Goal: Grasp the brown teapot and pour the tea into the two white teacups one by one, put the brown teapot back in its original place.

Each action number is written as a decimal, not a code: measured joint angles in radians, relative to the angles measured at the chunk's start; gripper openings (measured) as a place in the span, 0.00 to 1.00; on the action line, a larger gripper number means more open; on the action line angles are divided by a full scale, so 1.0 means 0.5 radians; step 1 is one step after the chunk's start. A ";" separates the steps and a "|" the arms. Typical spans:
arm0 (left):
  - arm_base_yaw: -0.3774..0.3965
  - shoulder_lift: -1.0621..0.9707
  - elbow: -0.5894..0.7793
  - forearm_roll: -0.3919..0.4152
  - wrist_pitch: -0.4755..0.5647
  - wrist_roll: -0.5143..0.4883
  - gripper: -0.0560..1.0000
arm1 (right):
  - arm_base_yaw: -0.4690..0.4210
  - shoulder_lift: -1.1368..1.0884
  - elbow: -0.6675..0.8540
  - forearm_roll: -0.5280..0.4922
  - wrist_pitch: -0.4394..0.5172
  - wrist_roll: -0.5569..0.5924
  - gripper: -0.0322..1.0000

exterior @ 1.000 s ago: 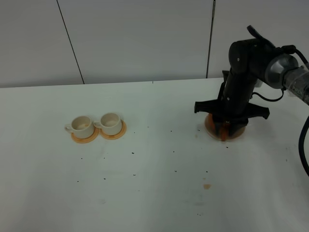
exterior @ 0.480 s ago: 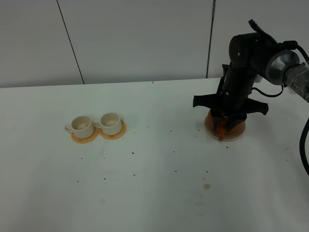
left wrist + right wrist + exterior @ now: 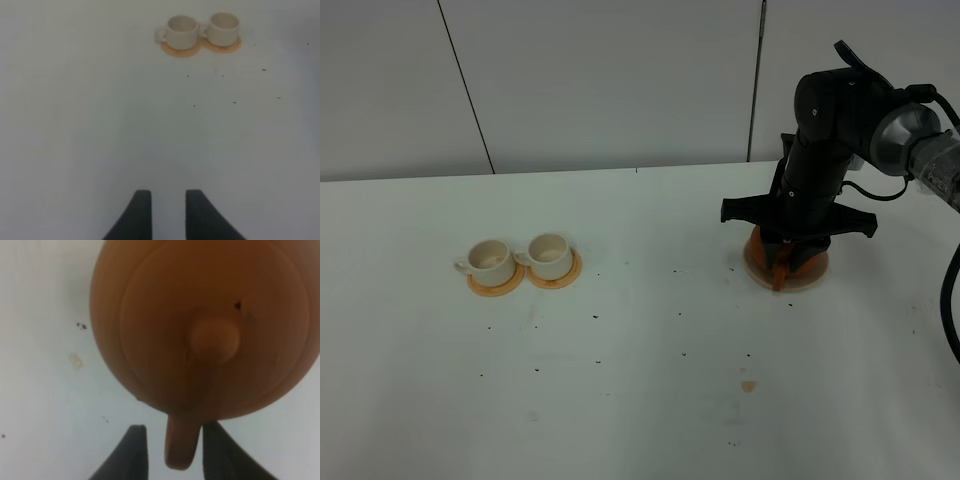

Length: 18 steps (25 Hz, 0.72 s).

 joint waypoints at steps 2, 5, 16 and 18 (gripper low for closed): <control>0.000 0.000 0.000 0.000 0.000 0.000 0.28 | 0.000 0.000 0.000 -0.001 0.000 0.000 0.28; 0.000 0.000 0.000 0.000 0.000 0.000 0.28 | 0.000 0.000 0.019 -0.002 -0.002 0.000 0.28; 0.000 0.000 0.000 0.000 0.000 0.000 0.28 | 0.000 0.000 0.034 -0.010 -0.010 0.001 0.32; 0.000 0.000 0.000 0.000 0.000 0.000 0.28 | 0.000 0.000 0.034 -0.010 -0.010 0.003 0.32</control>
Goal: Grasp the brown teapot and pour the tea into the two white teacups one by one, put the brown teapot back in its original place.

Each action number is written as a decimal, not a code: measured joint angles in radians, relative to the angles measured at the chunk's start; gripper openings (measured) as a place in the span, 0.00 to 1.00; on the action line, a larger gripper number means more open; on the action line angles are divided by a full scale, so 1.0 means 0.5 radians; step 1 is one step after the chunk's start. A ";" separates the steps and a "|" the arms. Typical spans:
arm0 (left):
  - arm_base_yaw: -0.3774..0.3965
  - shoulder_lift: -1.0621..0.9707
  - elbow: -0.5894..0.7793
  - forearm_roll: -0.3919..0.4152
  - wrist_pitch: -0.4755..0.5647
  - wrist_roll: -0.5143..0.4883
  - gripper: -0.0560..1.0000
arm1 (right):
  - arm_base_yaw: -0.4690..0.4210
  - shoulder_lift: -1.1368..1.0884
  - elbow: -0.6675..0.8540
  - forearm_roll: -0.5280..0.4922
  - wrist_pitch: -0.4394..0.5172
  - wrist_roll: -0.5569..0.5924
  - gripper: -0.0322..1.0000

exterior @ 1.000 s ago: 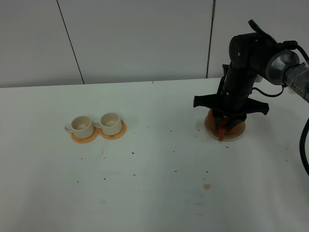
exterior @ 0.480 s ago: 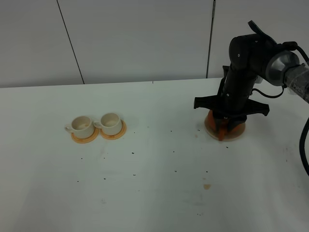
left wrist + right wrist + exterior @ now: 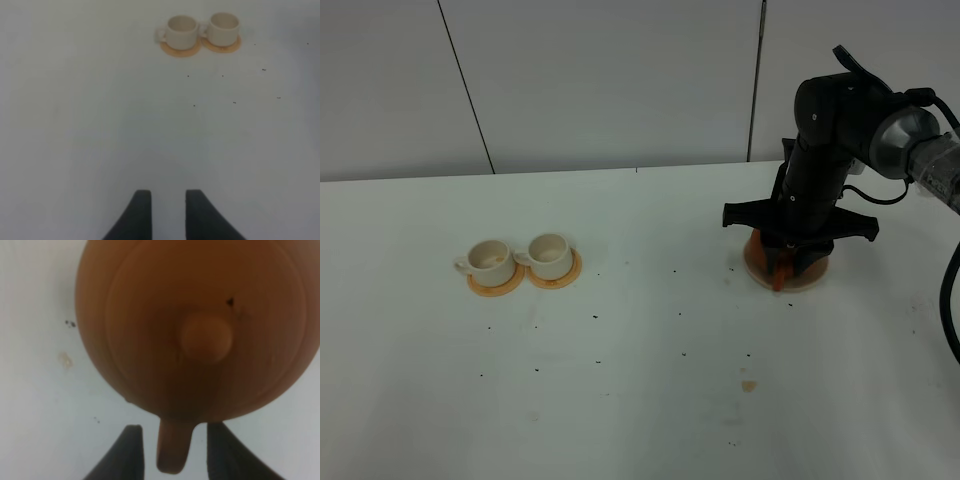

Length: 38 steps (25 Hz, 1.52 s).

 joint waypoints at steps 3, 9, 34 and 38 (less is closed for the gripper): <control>0.000 0.000 0.000 0.000 0.000 0.000 0.28 | 0.000 0.000 0.000 0.000 0.000 0.001 0.32; 0.000 0.000 0.000 0.000 0.000 0.000 0.28 | 0.000 0.000 0.000 0.000 0.000 0.002 0.32; 0.000 0.000 0.000 0.000 0.000 0.000 0.28 | 0.000 0.004 0.000 0.015 0.000 0.020 0.31; 0.000 0.000 0.000 0.000 0.000 0.000 0.28 | 0.000 0.014 0.000 0.015 0.000 0.020 0.30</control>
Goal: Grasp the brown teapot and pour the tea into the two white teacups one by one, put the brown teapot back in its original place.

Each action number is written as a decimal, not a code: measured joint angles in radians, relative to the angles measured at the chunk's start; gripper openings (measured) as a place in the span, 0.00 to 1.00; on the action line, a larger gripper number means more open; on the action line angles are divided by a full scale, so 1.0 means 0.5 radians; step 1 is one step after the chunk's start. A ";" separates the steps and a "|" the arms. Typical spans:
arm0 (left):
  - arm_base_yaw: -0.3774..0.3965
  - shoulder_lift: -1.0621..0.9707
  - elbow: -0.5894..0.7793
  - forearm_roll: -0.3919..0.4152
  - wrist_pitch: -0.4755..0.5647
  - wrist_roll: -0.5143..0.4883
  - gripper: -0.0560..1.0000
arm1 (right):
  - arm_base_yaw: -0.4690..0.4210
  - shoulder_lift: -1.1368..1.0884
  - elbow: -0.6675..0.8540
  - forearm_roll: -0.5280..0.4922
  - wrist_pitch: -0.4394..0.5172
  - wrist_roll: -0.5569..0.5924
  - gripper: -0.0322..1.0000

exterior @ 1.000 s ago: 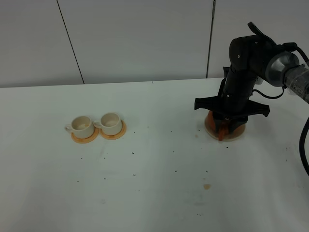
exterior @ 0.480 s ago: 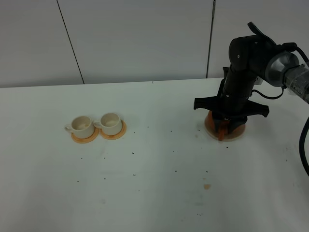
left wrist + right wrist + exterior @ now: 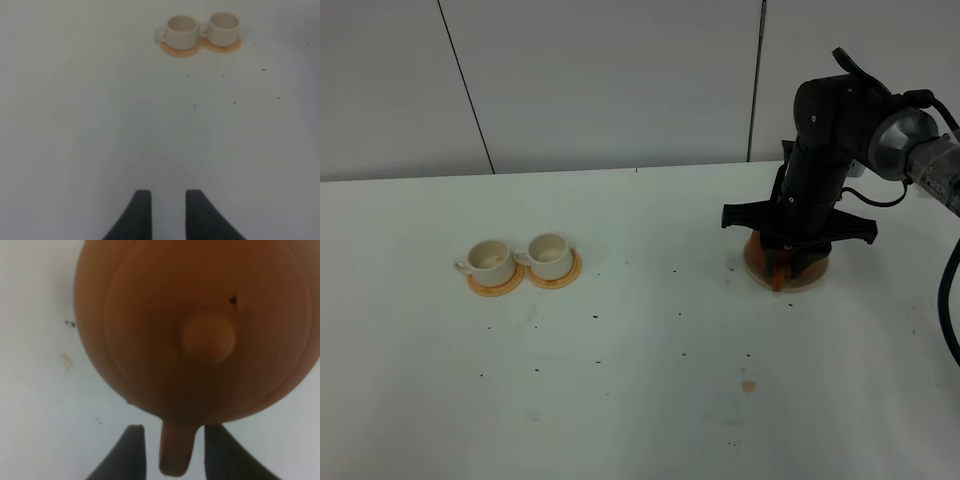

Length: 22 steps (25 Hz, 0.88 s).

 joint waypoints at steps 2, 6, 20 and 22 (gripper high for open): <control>0.000 0.000 0.000 0.000 0.000 0.000 0.28 | 0.000 0.010 0.000 0.000 0.000 0.000 0.30; 0.000 0.000 0.000 0.000 0.000 0.000 0.28 | 0.000 0.012 0.000 0.000 0.000 0.000 0.29; 0.000 0.000 0.000 0.000 0.000 0.002 0.28 | 0.000 0.012 0.000 -0.013 0.002 -0.008 0.12; 0.000 0.000 0.000 0.000 0.000 0.000 0.28 | 0.000 0.012 0.000 -0.013 0.002 -0.010 0.12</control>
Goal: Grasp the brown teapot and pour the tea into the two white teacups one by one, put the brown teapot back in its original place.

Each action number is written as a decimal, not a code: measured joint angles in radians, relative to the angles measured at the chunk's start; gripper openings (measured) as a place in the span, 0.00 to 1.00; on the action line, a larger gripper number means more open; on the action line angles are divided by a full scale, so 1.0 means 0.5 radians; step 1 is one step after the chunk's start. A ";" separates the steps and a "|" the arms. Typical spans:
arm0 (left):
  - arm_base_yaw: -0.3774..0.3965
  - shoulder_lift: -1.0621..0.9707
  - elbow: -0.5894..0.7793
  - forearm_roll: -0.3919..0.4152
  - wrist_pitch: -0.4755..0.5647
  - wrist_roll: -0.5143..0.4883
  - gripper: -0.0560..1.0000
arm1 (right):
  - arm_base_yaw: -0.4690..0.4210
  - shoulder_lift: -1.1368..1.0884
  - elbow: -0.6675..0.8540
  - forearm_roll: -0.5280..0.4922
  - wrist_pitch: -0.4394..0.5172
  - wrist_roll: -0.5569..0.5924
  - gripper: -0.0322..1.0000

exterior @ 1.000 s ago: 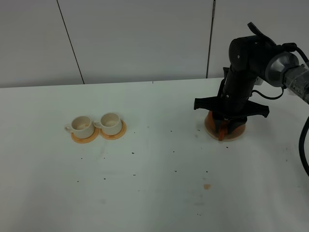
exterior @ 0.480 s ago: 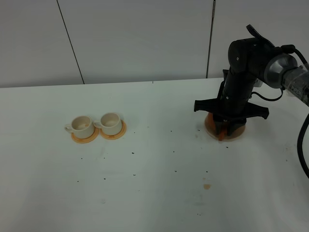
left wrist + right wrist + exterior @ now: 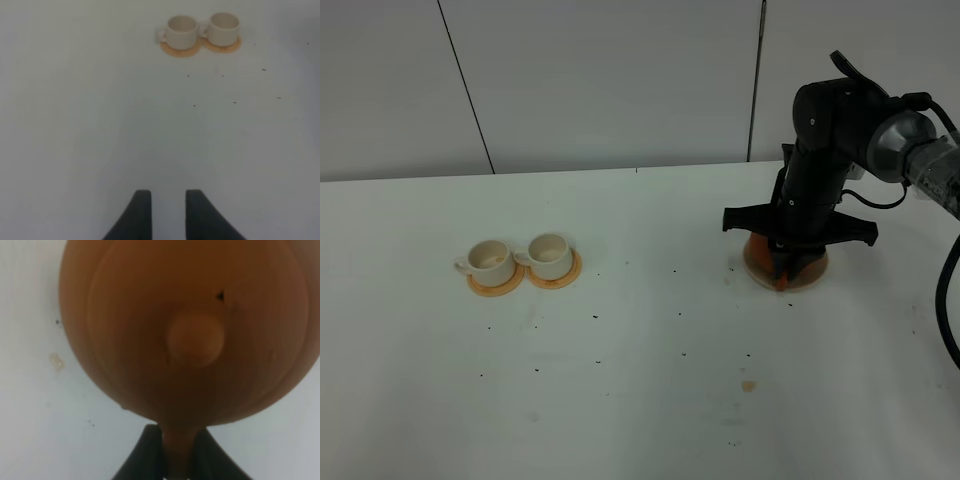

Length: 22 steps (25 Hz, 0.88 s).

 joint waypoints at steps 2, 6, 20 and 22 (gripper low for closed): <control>0.000 0.000 0.000 0.000 0.000 0.000 0.28 | 0.000 0.000 0.000 0.000 0.000 -0.005 0.12; 0.000 0.000 0.000 0.000 0.000 0.000 0.28 | 0.000 0.000 0.000 -0.002 0.000 -0.010 0.12; 0.000 0.000 0.000 0.000 0.000 0.006 0.28 | 0.000 0.000 0.000 -0.018 0.002 -0.058 0.12; 0.000 0.000 0.000 0.000 0.000 0.004 0.28 | 0.000 0.000 0.000 -0.018 0.002 -0.059 0.12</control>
